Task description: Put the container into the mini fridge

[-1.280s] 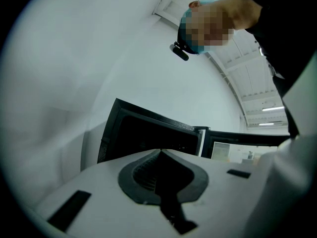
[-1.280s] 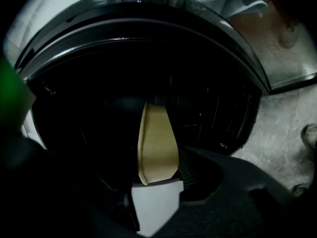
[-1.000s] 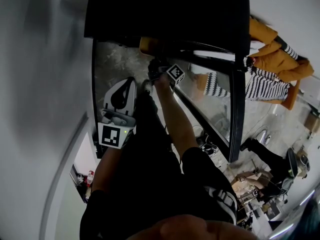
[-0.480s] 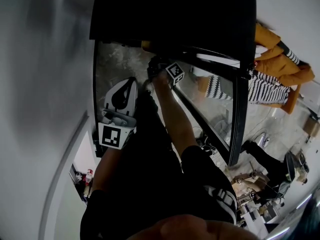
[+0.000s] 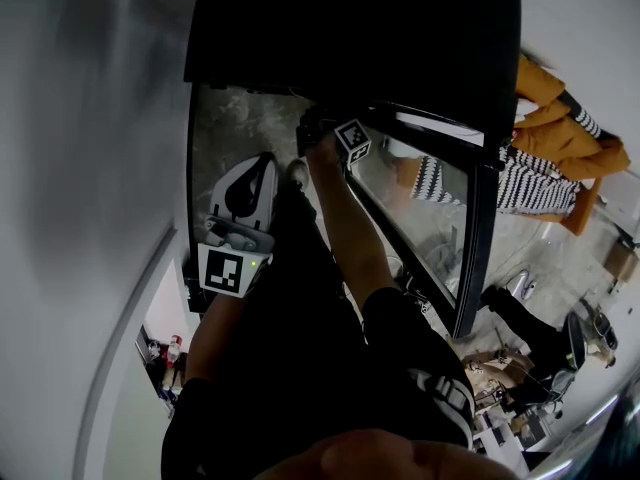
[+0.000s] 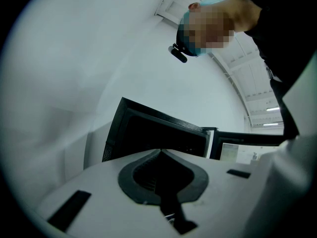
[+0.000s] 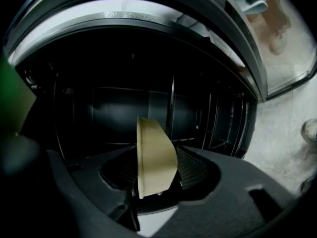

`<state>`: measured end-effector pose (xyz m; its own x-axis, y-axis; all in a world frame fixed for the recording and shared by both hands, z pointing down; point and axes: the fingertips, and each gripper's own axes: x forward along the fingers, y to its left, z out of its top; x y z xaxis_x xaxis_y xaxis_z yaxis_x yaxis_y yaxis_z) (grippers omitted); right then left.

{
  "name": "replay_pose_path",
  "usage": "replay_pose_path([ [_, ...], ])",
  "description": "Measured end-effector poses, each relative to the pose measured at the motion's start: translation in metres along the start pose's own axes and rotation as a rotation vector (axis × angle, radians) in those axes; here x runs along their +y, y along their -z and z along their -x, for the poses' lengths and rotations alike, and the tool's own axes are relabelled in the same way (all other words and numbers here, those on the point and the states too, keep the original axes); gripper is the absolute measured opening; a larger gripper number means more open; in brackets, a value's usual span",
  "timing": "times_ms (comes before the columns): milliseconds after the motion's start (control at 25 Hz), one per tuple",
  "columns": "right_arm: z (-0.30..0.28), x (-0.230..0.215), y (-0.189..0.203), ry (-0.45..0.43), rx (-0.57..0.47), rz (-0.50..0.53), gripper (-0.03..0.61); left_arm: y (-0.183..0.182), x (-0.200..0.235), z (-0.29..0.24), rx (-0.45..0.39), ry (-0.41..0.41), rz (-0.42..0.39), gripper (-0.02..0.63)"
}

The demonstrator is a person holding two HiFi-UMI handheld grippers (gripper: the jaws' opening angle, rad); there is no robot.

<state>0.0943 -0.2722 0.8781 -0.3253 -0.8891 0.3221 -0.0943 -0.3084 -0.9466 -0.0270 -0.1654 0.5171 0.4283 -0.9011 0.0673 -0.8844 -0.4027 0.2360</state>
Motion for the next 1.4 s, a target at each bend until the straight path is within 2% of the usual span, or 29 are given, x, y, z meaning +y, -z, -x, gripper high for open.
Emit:
replay_pose_path([
  [320,-0.010,0.002,-0.006,0.022,-0.044,-0.001,0.209,0.000,0.002,-0.004,-0.006,-0.007,0.008,0.005],
  [600,-0.014,-0.009,-0.010,0.090,-0.076,-0.004,0.209,-0.001,0.005,-0.001,-0.011,-0.022,0.008,0.005],
  [840,-0.015,-0.006,-0.012,0.088,-0.095,-0.009,0.193,-0.004,0.009,0.001,-0.015,-0.036,0.014,0.005],
  [1160,-0.014,-0.001,-0.015,0.055,-0.101,-0.019,0.267,-0.005,0.007,0.003,-0.017,-0.037,0.018,0.005],
  [1400,-0.006,0.000,-0.011,0.053,-0.091,0.002,0.284,-0.009,0.005,0.009,-0.021,-0.032,0.021,0.005],
])
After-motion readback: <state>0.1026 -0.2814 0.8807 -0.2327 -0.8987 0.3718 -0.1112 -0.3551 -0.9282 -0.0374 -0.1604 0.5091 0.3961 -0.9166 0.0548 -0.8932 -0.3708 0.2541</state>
